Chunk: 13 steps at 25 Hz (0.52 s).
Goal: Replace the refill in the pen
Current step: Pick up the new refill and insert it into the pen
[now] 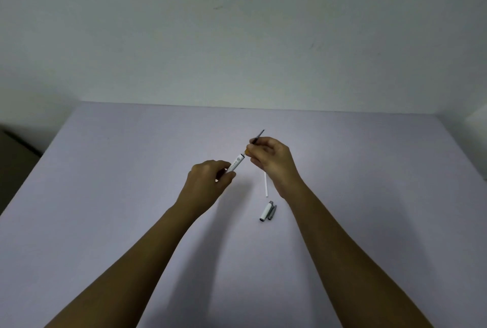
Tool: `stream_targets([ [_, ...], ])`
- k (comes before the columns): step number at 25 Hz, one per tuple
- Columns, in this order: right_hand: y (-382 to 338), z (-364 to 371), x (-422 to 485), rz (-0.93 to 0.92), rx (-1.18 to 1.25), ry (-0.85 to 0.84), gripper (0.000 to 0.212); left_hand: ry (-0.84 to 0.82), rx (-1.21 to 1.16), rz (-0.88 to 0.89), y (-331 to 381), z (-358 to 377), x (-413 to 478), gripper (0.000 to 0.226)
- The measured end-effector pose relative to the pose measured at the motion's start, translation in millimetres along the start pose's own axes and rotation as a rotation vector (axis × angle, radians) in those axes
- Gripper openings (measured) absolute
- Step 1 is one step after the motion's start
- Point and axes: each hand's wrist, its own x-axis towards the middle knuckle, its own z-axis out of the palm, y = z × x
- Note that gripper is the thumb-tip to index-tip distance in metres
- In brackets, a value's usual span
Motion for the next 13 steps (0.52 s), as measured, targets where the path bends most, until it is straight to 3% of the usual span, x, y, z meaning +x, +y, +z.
stream_targets([
  [7, 1, -1, -1, -0.099, -0.263, 0.048, 0.016, -0.011, 0.090, 0.033, 2, -6, -3, 0.036],
  [13, 17, -18, 6, -0.007, -0.152, 0.154, 0.021, -0.022, 0.133, 0.031, -3, -8, -6, 0.038],
])
